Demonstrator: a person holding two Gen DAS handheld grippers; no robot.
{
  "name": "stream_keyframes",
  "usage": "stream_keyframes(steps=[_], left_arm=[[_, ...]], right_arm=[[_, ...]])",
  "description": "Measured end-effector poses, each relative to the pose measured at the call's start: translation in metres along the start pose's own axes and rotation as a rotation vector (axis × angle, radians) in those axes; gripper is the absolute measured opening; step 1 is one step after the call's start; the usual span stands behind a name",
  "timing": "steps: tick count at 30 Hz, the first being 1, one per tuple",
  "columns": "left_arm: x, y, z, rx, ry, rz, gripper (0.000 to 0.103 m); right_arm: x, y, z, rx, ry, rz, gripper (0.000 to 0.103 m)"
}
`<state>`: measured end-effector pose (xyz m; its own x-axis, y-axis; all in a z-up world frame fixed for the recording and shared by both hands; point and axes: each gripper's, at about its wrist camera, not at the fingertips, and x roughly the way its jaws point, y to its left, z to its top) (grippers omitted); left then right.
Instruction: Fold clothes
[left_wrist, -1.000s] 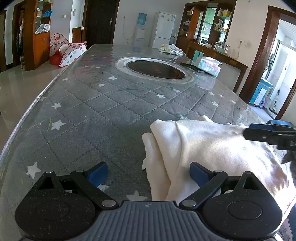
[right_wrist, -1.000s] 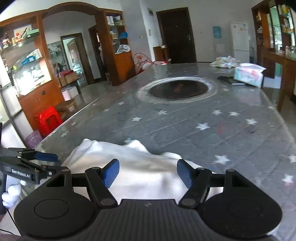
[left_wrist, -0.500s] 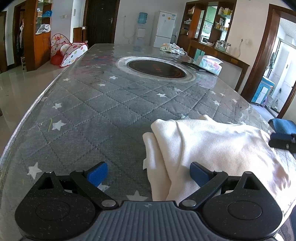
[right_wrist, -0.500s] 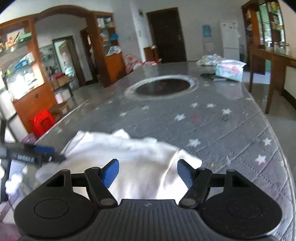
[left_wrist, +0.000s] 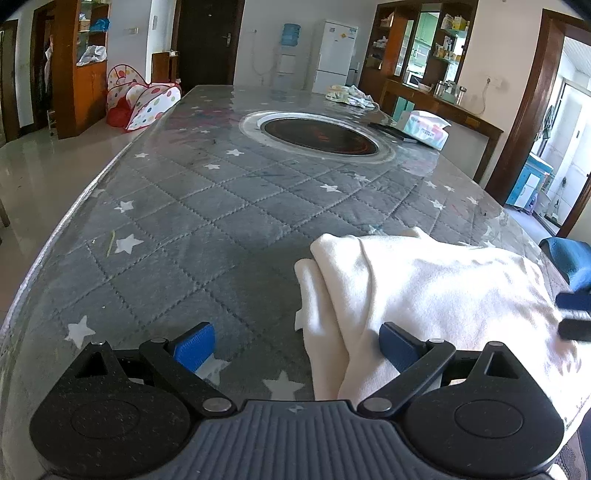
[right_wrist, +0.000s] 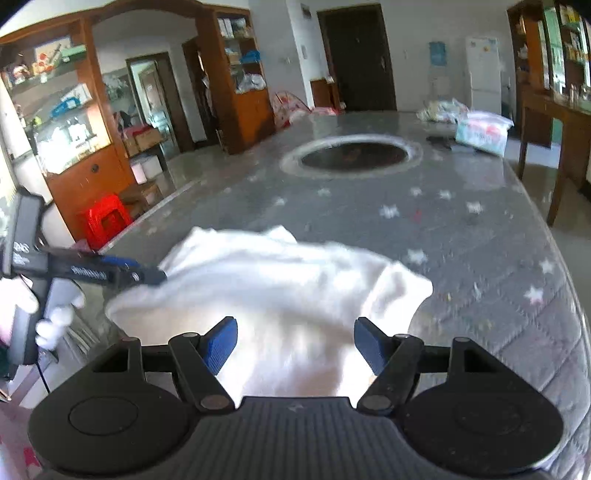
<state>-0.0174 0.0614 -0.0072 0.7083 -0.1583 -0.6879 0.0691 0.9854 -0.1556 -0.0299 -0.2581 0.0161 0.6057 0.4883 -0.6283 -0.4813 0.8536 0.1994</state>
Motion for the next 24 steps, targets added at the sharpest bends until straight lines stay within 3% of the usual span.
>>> stream_keyframes(steps=[5,9,15,24], left_arm=[[-0.004,0.001,0.000,0.008,-0.003,0.008,0.098],[-0.008,0.001,0.000,0.009,-0.010,0.009,0.098],[-0.003,0.000,-0.002,0.002,-0.001,0.012,0.098],[-0.001,-0.006,0.009,0.024,-0.025,0.018,0.098]], right_arm=[[0.003,-0.013,-0.009,0.069,0.026,-0.051,0.071],[-0.010,0.001,-0.002,-0.007,-0.015,-0.031,0.071],[0.005,0.010,-0.005,-0.041,0.054,0.034,0.072],[0.009,0.015,-0.006,-0.071,0.069,0.037,0.077]])
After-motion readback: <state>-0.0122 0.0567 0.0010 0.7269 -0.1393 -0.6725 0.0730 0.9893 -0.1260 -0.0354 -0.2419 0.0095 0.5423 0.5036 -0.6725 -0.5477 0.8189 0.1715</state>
